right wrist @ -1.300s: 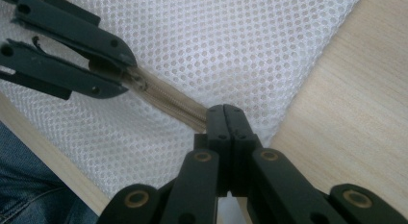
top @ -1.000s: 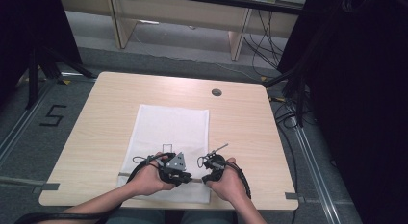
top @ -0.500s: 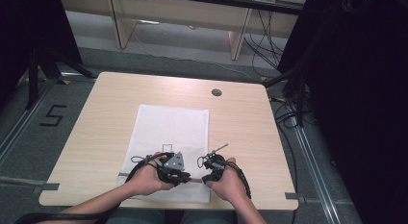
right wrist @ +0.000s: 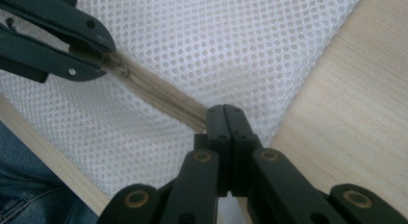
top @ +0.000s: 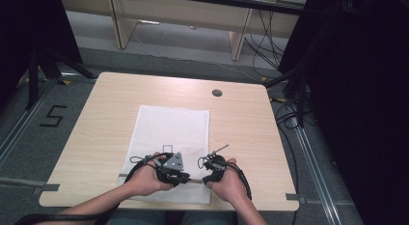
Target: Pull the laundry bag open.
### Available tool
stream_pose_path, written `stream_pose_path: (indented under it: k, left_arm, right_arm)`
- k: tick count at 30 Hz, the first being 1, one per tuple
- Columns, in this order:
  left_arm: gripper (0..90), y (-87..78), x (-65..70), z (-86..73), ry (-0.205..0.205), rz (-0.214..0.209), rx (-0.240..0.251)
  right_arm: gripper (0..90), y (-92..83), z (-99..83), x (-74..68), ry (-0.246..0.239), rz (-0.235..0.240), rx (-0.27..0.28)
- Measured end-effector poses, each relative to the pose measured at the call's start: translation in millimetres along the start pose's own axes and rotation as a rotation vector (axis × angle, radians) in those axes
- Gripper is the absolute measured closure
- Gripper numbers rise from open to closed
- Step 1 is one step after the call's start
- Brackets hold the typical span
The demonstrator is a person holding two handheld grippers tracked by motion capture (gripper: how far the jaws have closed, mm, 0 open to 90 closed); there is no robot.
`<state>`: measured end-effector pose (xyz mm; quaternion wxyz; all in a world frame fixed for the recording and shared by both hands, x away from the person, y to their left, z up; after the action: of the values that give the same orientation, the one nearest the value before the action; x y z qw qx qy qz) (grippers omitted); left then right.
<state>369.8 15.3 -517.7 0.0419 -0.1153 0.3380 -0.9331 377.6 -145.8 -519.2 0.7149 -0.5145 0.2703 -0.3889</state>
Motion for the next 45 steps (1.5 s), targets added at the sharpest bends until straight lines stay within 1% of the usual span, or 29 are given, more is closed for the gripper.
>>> stream_pose_path:
  k: [1,6,8,9,10,13,14,15,18,19,20,22,23,24,25,28,29,30,31,32,33,36,37,38,40,45]
  left_arm:
    - [82.3,0.1,0.1,-0.1,-0.005,-0.003,0.005]
    - [82.3,-0.1,0.3,0.0,-0.002,-0.003,0.002]
    - [82.3,-0.1,0.3,0.0,-0.002,-0.004,0.002]
    - [82.3,-0.1,0.2,0.0,-0.003,-0.004,0.002]
    - [82.3,-0.1,0.2,0.1,-0.003,-0.004,0.002]
    - [82.4,-0.2,0.5,0.2,-0.004,-0.004,0.003]
    - [82.4,-1.0,-0.4,-0.1,0.006,-0.001,-0.009]
    - [82.3,-0.5,0.2,0.1,0.001,-0.002,-0.002]
    - [82.3,-0.9,0.1,0.0,0.004,-0.002,-0.008]
    - [82.3,-1.0,0.2,0.1,0.000,-0.005,0.002]
    - [82.4,-2.1,-0.3,-0.1,0.001,-0.003,0.000]
    - [82.3,-2.7,-0.2,-0.7,-0.011,-0.008,0.008]
    - [82.3,-2.4,-0.2,-0.9,-0.009,-0.005,0.005]
    - [82.3,-2.2,0.0,-1.0,-0.007,-0.004,0.005]
    - [82.3,-2.6,0.0,-0.6,-0.008,-0.006,0.006]
    - [82.3,-2.6,0.3,-0.6,-0.004,-0.005,0.004]
    - [82.4,-2.7,0.5,-0.6,-0.004,-0.007,0.001]
    - [82.4,-3.8,-0.1,-1.0,0.006,-0.002,-0.011]
    - [82.3,-5.5,0.0,-1.3,-0.009,-0.008,0.001]
    - [82.3,-5.5,0.0,-1.3,-0.009,-0.008,0.001]
    - [82.3,-6.4,-0.4,-1.5,-0.012,-0.011,0.007]
    - [82.3,-8.1,-0.6,-2.8,-0.021,-0.011,0.012]
    - [82.3,-7.5,-0.6,-3.2,-0.019,-0.010,0.011]
    - [82.3,-7.3,-0.6,-3.5,-0.015,-0.011,0.008]
    - [82.4,-7.8,-0.5,-3.0,-0.016,-0.012,0.011]
    - [82.3,-8.1,0.0,-3.0,-0.013,-0.011,0.004]
  right_arm:
    - [90.0,0.1,0.0,0.0,-0.001,0.000,0.000]
    - [90.0,-0.2,0.0,-0.1,-0.002,0.001,0.006]
    - [90.0,-0.1,-0.1,0.1,0.001,0.002,0.004]
    - [90.0,-0.5,-0.4,-0.3,0.011,0.001,-0.005]
    - [90.0,0.4,0.2,0.7,-0.006,0.004,0.006]
    - [90.0,0.8,0.1,1.0,-0.008,0.002,0.007]
    - [90.0,0.4,0.1,0.7,-0.006,0.005,0.007]
    - [90.0,0.0,-0.1,0.2,0.002,0.003,0.004]
    - [90.0,0.1,0.0,0.2,-0.002,0.002,0.007]
    - [90.0,0.1,0.0,0.2,-0.002,0.002,0.007]
    - [90.0,-0.5,-0.4,-0.4,0.011,0.001,-0.005]
    - [90.0,0.6,0.3,0.2,0.003,0.000,0.000]
    - [90.0,0.6,0.3,0.2,0.003,0.000,0.000]
    - [90.0,0.1,0.6,-0.7,0.015,0.000,-0.008]
    - [90.0,0.8,0.1,0.8,-0.007,0.000,0.006]
    - [90.0,-0.1,-0.1,0.1,0.004,0.002,0.002]
    - [90.0,-0.1,-0.1,0.1,-0.004,0.002,0.009]
    - [90.0,-0.1,-0.1,0.1,-0.004,0.002,0.009]
    - [90.0,0.0,0.0,0.0,-0.001,0.003,0.011]
    - [90.0,0.0,0.0,0.0,-0.001,0.003,0.011]
    - [90.0,-0.4,-0.3,-0.3,0.012,0.000,-0.005]
    - [90.0,0.1,0.6,-0.8,0.017,-0.001,-0.009]
    - [90.0,0.1,0.6,-0.8,0.017,-0.001,-0.009]
    - [90.0,-0.2,0.5,-0.1,0.005,0.006,-0.001]
    - [90.0,0.3,0.5,-0.5,0.012,-0.001,-0.004]
    - [90.0,0.4,0.1,0.5,-0.001,0.004,0.009]
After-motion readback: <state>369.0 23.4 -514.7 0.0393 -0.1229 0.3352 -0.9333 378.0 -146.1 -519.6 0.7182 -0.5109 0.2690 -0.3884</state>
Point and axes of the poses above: each handheld gripper's, and its own axes: y roughly forward along the jaws, z roughly out of its top, x roughly to its right, the point moved 4 cm from there along y, roughly forward along the jaws, and after that the axes turned 11 degrees about -z, right-handed, at the moved point
